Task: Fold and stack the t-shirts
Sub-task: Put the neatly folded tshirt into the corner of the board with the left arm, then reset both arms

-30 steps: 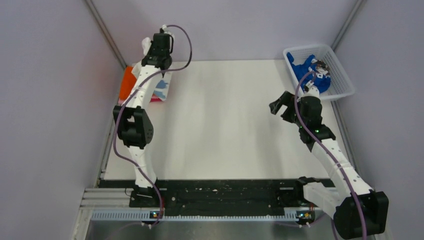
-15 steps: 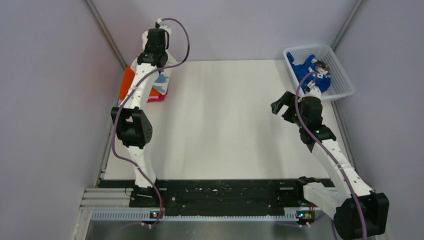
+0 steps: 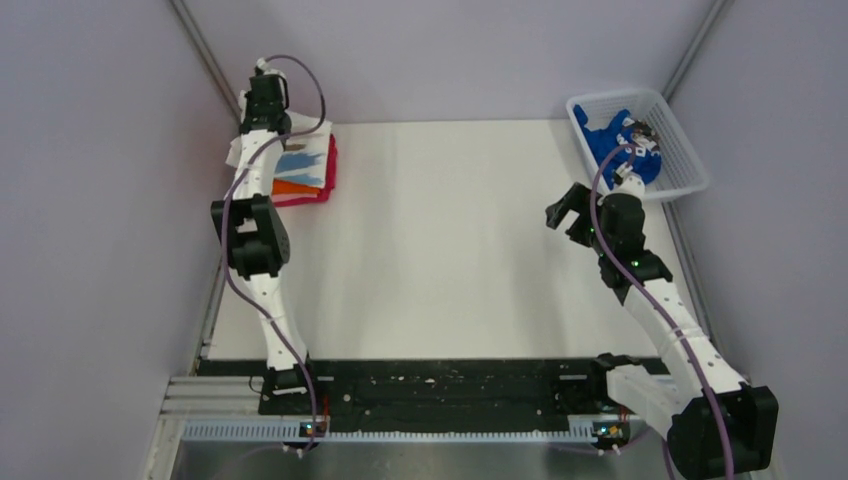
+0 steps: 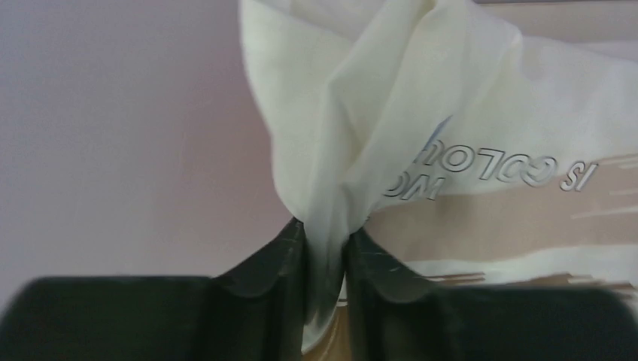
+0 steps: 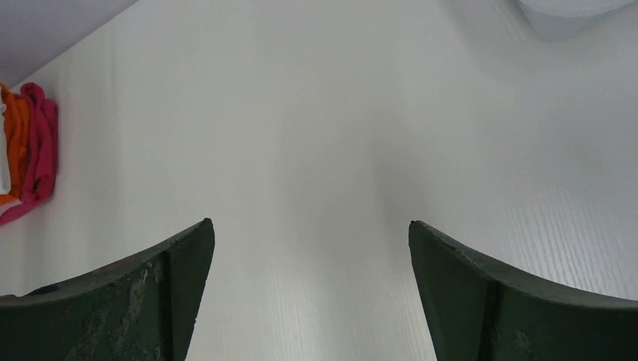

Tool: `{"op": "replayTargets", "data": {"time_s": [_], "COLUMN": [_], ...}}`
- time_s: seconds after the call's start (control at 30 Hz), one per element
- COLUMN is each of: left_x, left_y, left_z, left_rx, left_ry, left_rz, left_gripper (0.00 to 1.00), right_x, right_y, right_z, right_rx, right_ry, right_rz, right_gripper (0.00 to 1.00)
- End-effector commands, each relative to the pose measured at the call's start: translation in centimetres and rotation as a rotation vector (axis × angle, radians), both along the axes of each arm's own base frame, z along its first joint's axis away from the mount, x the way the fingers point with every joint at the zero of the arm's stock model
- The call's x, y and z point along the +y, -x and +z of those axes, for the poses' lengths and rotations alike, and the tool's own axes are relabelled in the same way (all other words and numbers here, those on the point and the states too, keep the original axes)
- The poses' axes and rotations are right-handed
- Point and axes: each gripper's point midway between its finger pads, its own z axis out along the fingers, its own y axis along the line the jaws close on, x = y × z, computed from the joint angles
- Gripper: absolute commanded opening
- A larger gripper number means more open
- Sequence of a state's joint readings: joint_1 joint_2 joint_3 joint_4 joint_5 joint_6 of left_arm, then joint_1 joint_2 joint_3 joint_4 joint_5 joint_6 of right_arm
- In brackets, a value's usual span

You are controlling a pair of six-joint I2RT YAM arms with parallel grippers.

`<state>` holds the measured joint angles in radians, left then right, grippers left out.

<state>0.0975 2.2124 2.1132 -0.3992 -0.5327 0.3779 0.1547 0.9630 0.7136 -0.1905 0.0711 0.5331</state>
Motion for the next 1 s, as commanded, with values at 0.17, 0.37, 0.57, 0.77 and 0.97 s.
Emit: {"op": "replayTargets", "data": {"time_s": [0.17, 0.37, 0.57, 0.77, 0.97], "left_x": [2.1, -3.8, -17.2, -27.2, -26.9], "left_y": [-0.5, 2.7, 10.7, 22.6, 29.7], "left_z": [7.5, 10.5, 8.3, 3.0, -6.9], "left_rx": [-0.310, -0.376, -0.402, -0.401, -0.191], "left_ry": [0.089, 0.442, 0.910, 1.051, 1.085], "left_rz": [0.100, -0.005, -0.338, -0.541, -0.410], "left_gripper": [0.99, 0.99, 0.99, 0.99, 0.99], "right_x": [-0.8, -0.9, -1.0, -0.9, -1.0], "right_y": [0.2, 1.4, 3.3, 5.6, 7.8], "right_z": [1.1, 1.1, -0.3, -3.1, -7.0], "right_rx": [-0.017, -0.020, 0.010, 0.069, 0.139], "right_ry": [0.026, 0.003, -0.012, -0.033, -0.062], "right_rz": [-0.029, -0.037, -0.040, -0.031, -0.049], "right_gripper": [0.99, 0.99, 0.99, 0.99, 0.99]}}
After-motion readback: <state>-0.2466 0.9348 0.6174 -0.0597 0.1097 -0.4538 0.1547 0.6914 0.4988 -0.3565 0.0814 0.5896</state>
